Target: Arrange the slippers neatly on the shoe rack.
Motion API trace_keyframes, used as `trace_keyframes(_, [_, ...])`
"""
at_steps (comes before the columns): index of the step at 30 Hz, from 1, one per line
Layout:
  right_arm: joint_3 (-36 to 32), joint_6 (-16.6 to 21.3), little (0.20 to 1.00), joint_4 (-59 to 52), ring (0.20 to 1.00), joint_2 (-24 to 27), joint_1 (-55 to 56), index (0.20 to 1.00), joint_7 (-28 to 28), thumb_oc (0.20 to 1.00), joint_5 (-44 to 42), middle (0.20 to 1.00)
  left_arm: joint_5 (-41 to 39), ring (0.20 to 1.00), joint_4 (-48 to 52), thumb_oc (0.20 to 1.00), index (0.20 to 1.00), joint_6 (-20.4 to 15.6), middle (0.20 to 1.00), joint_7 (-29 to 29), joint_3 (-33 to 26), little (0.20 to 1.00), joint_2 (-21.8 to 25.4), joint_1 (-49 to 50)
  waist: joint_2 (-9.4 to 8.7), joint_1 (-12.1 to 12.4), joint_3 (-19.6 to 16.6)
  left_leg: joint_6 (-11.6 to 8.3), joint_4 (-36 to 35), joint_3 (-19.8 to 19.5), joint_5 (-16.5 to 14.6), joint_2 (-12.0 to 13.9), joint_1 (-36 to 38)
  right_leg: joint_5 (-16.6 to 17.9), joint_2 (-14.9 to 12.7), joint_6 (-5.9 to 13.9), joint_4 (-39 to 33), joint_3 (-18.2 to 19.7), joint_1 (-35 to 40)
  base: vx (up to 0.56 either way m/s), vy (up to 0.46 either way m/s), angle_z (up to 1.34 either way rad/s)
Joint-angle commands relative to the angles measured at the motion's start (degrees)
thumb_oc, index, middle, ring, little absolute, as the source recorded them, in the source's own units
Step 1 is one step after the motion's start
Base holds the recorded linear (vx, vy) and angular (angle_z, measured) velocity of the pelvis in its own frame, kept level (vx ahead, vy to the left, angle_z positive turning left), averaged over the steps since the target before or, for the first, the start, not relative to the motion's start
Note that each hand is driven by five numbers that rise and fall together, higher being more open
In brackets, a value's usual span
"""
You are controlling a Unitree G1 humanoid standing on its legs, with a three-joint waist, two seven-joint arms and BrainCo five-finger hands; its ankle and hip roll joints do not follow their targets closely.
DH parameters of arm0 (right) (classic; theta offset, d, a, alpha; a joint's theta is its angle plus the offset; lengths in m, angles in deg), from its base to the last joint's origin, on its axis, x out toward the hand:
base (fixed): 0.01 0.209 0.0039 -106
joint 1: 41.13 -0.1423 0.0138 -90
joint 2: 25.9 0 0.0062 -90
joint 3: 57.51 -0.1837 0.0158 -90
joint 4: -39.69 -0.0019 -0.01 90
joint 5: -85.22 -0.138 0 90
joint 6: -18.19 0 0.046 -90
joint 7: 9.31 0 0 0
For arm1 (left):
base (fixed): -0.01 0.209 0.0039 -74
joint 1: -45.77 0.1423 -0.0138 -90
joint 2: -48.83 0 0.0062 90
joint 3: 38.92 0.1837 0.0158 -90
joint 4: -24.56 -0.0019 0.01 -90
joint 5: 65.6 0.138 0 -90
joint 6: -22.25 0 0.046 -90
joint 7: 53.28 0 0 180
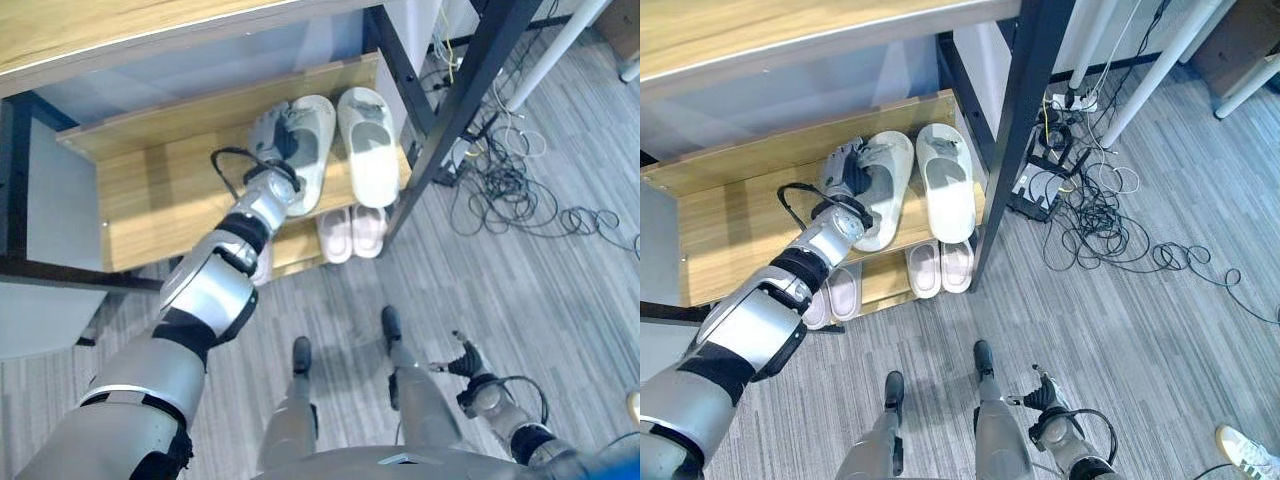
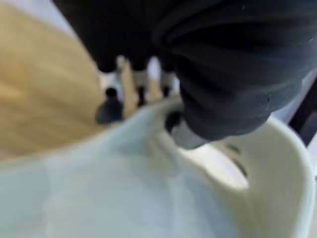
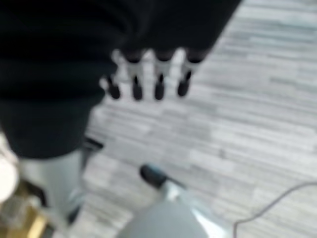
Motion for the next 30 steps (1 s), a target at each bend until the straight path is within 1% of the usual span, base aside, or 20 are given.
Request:
trace_keyframes(1, [0.2,1.1,1.000,-0.9,1.000,1.1,-2.0,1.000,-1.1,1.000,-0.4,1.000,2.8,0.200,-1.9,0.200,0.200,-0.3,0.200,-3.1,-2.1,0.200,3.3,-7.4,1.56,0.9,2.8,5.43,1.4,0.1,-4.0,-3.2,-2.5,-9.0,-0.3,1.74,0.9,1.4,2.3,0.00,0.000,0.00])
trace_keyframes(5, [0.9,1.4,1.000,-0.9,1.000,0.9,-2.3,1.000,-1.5,1.000,-0.2,1.000,2.3,0.200,-4.2,0.200,0.200,-0.2,0.200,-3.1,-2.3,0.200,3.0,-7.8,1.69,0.9,2.6,5.34,1.0,0.0,-3.9,-3.2,-2.6,-9.2,-0.1,1.70,0.7,1.0,2.2,0.00,0.000,0.00])
trace_keyframes(6, [1.0,1.4,1.000,-0.9,1.000,0.9,-2.4,1.000,-1.5,1.000,-0.2,1.000,1.9,0.253,-4.1,0.253,0.253,-0.2,0.253,-3.0,-2.5,0.253,2.7,-7.8,1.71,0.9,2.6,5.34,1.0,0.0,-3.8,-3.2,-2.6,-9.3,-0.1,1.69,0.7,0.8,2.2,0.00,0.000,0.00])
trace_keyframes(7, [1.1,1.5,1.000,-1.1,1.000,0.8,-2.4,1.000,-1.5,1.000,-0.3,1.000,1.4,0.272,-4.3,0.272,0.272,-0.4,0.272,-3.0,-2.6,0.272,2.1,-7.8,1.74,0.8,2.6,5.33,0.9,0.0,-3.7,-3.2,-2.6,-9.3,-0.1,1.66,0.7,0.7,2.2,0.00,0.000,0.00])
trace_keyframes(8, [1.2,1.5,1.000,-1.2,1.000,0.8,-2.6,1.000,-1.5,1.000,-0.4,1.000,0.6,0.200,-4.9,0.200,0.200,-0.5,0.200,-2.8,-2.8,0.200,1.4,-7.7,1.75,0.8,2.7,5.28,0.9,0.0,-3.6,-3.2,-2.7,-9.3,-0.1,1.68,0.6,0.6,2.2,0.01,-0.003,0.03])
trace_keyframes(15, [0.7,1.7,1.000,-2.4,1.000,1.0,-1.8,1.000,-1.2,1.000,-1.2,1.000,0.5,0.200,-3.1,0.200,0.200,-0.4,0.200,-2.7,-2.4,0.200,-3.5,-7.4,1.92,0.4,3.0,5.18,1.0,-0.3,-3.8,-3.3,-2.6,-9.9,-0.2,1.40,1.0,0.0,2.7,0.01,-0.014,0.11])
trace_keyframes(18, [0.8,1.7,1.000,-2.1,1.000,0.8,-1.7,1.000,-1.1,1.000,-1.2,1.000,0.2,0.200,-3.7,0.200,0.200,-0.6,0.200,-2.0,-2.3,0.200,-4.5,-6.8,1.88,0.3,2.9,5.19,1.0,-0.3,-3.9,-3.4,-2.2,-10.1,-0.1,1.30,1.0,-0.1,3.1,0.00,-0.024,0.02])
trace_keyframes(19, [-0.7,1.2,1.000,-2.1,1.000,1.3,-1.7,1.000,-0.7,1.000,-2.8,1.000,-2.4,1.000,-2.5,1.000,1.000,-1.0,1.000,-1.4,-3.3,1.000,-6.9,-4.4,2.35,-0.1,3.4,4.70,1.4,-0.2,-3.9,-3.4,-1.9,-11.0,-0.3,1.08,2.0,-0.9,3.7,0.00,-0.058,0.00])
trace_keyframes(24, [0.0,1.0,1.000,0.4,1.000,0.5,-2.1,1.000,-0.6,1.000,-2.9,1.000,-4.3,1.000,-4.1,1.000,1.000,-1.6,1.000,-2.0,-4.2,1.000,-6.3,-4.7,2.65,0.2,3.0,4.52,1.1,0.1,-3.7,-3.4,-1.7,-10.9,-0.3,1.01,1.8,-1.6,4.1,0.00,-0.020,0.06])
trace_keyframes(27, [-0.9,1.0,1.000,1.1,1.000,0.5,-1.6,1.000,-0.8,1.000,-3.5,1.000,-5.2,1.000,-2.8,1.000,1.000,-1.9,1.000,-1.9,-4.7,1.000,-6.5,-3.9,3.08,0.1,3.4,4.18,1.4,0.3,-3.7,-3.6,-1.6,-11.2,-0.6,1.18,2.1,-2.7,4.6,0.00,-0.022,0.10])
trace_keyframes(28, [-1.4,0.7,1.000,1.7,1.000,0.3,-0.9,1.000,-0.2,1.000,-4.3,1.000,-5.9,1.000,-1.4,1.000,1.000,-2.3,1.000,-2.0,-4.8,1.000,-6.7,-4.6,3.48,0.0,3.1,4.05,1.4,0.8,-3.5,-3.5,-1.7,-11.2,-0.7,1.07,2.1,-3.5,4.7,-0.01,-0.040,0.21])
trace_keyframes(30, [-1.6,0.7,1.000,2.2,1.000,0.0,-0.7,1.000,-0.1,1.000,-4.6,1.000,-6.5,1.000,-0.9,1.000,1.000,-2.6,1.000,-2.0,-5.1,1.000,-6.0,-4.8,3.60,0.3,2.9,3.99,1.3,0.8,-3.4,-3.4,-1.5,-11.3,-0.8,1.05,2.1,-4.1,5.2,0.00,-0.024,0.16])
